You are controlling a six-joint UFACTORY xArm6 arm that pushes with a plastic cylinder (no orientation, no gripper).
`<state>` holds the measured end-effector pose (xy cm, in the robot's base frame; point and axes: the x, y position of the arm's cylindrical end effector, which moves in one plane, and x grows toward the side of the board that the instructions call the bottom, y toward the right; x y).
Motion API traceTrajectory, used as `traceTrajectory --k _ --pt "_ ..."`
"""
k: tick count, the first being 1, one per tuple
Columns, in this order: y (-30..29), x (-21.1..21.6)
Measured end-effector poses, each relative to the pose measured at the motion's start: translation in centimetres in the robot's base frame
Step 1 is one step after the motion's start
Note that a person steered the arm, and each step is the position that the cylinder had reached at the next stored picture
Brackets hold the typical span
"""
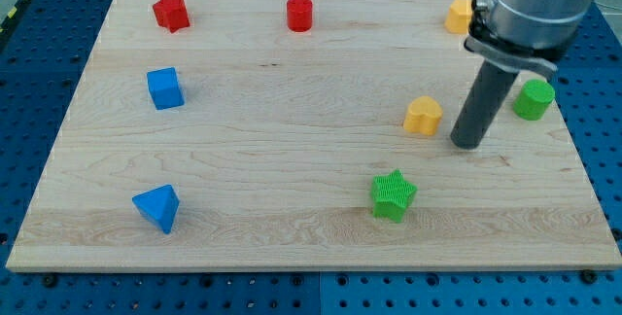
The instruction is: Move blue cube towards left of yellow heart
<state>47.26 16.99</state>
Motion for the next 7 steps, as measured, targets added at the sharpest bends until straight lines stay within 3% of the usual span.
traceTrajectory --k 3,5,7 --pt "-7.6 -3.2" --pt "-7.4 4.4" --pt "-22.3 2.7"
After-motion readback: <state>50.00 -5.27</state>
